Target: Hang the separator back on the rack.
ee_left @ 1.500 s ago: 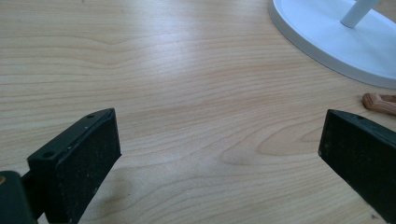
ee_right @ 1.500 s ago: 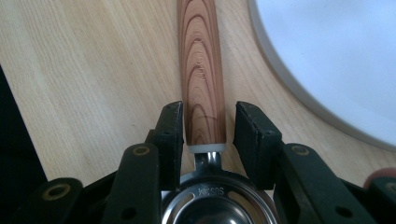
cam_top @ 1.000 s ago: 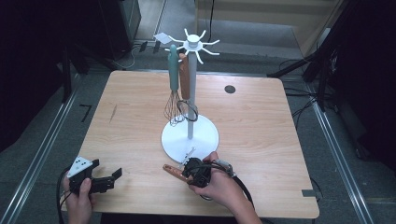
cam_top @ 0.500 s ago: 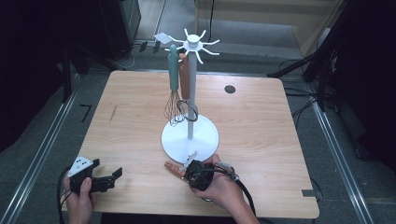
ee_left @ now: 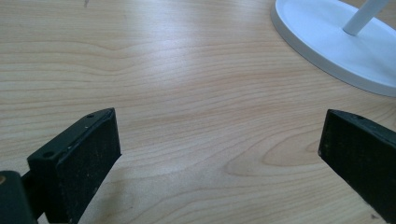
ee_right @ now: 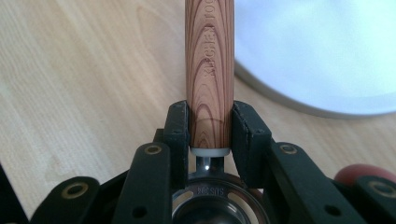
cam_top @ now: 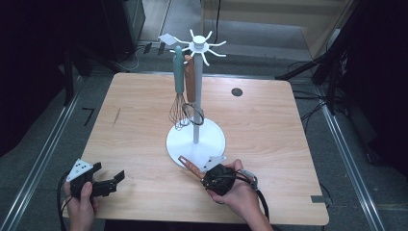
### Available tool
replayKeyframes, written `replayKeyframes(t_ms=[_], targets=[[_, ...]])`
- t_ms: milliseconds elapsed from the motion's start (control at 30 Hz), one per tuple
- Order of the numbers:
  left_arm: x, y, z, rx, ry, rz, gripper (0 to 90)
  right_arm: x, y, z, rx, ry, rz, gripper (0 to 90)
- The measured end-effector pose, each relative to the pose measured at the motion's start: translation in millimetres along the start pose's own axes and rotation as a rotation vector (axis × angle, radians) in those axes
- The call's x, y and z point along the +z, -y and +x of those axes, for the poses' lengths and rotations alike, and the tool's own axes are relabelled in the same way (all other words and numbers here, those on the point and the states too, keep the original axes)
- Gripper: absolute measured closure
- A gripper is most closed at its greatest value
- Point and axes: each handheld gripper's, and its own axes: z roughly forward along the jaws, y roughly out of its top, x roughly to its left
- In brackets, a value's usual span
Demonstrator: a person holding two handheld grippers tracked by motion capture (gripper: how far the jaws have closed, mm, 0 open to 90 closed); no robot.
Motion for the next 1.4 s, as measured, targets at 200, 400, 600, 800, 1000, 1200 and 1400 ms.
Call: replayKeyframes(t_ms=[200, 400, 600, 800, 1000, 1200, 1400], targets=[[-0.7, -3.4, 1.5, 0.001, -0.008, -0.023, 0.0, -11.4, 7.9, -7.9, 0.04, 0.009, -0.086, 71.0], [1.6, -4.4, 3.5, 0.002, -0.008, -0.034, 0.0, -16.9, 13.8, -14.9, 0.076, 0.02, -0.145, 71.0], [1.9, -6.8, 5.7, 0.005, -0.031, -0.07, 0.0, -20.3, 21.1, -22.3, 0.128, 0.027, -0.203, 71.0], [3.7, -6.5, 7.8, 0.01, -0.032, -0.074, 0.0, -25.7, 27.9, -30.1, 0.178, 0.04, -0.254, 71.0], [8.2, -4.6, 8.3, 0.005, -0.03, -0.064, 0.0, -33.0, 35.2, -39.1, 0.249, 0.077, -0.335, 71.0], [9.0, -4.5, 6.9, 0.02, -0.027, -0.057, 0.0, -41.1, 41.0, -45.3, 0.29, 0.106, -0.402, 71.0], [9.5, -4.8, 7.0, 0.018, -0.027, -0.052, 0.0, -47.4, 44.3, -46.7, 0.313, 0.139, -0.451, 71.0]])
